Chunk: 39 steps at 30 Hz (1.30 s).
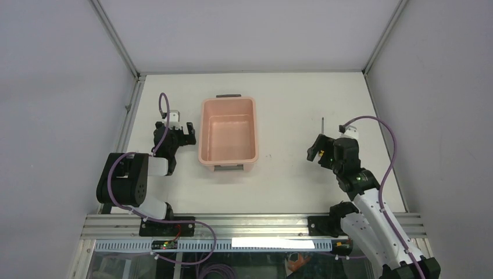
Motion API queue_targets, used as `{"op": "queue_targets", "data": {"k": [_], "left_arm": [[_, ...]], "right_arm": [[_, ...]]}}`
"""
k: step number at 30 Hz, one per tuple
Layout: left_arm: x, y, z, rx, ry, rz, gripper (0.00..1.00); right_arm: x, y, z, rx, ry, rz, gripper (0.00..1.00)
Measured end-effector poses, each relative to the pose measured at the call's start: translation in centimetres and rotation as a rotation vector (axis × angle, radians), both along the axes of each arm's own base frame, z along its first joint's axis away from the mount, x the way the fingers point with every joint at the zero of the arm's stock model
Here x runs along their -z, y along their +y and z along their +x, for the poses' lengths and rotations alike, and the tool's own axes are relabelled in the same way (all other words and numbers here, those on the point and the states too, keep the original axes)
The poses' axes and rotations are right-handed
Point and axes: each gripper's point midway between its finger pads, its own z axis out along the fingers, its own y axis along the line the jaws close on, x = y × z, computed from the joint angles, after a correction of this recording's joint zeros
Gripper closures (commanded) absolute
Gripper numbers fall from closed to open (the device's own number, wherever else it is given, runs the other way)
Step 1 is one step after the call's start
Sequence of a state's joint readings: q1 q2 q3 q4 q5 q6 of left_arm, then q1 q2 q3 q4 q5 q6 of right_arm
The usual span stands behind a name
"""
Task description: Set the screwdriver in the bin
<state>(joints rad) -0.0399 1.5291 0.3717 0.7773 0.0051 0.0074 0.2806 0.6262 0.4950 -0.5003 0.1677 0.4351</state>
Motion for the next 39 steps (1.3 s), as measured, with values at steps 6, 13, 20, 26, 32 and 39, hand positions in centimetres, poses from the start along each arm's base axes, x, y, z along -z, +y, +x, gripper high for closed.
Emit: {"op": "queue_targets", "data": {"k": [6, 13, 20, 26, 32, 39], "left_arm": [[0.0, 0.0, 0.0, 0.0, 0.0, 0.0, 0.01], [0.0, 0.0, 0.0, 0.0, 0.0, 0.0, 0.01], [0.0, 0.0, 0.0, 0.0, 0.0, 0.0, 0.01], [0.0, 0.0, 0.0, 0.0, 0.0, 0.0, 0.01], [0.0, 0.0, 0.0, 0.0, 0.0, 0.0, 0.01], [0.0, 0.0, 0.0, 0.0, 0.0, 0.0, 0.01]], "right_arm": [[-1.7, -0.3, 1.7, 0.044, 0.006, -0.022, 0.01], [-3.1, -2.4, 6.9, 0.159, 0.14, -0.1, 0.01], [1.1, -5.1, 11.4, 0.167, 0.362, -0.139, 0.05], [5.2, -4.8, 14.8, 0.099, 0.505, -0.121, 0.15], [9.1, -4.6, 12.9, 0.086, 0.64, -0.084, 0.31], [9.8, -4.5, 11.8, 0.098, 0.666, -0.073, 0.96]]}}
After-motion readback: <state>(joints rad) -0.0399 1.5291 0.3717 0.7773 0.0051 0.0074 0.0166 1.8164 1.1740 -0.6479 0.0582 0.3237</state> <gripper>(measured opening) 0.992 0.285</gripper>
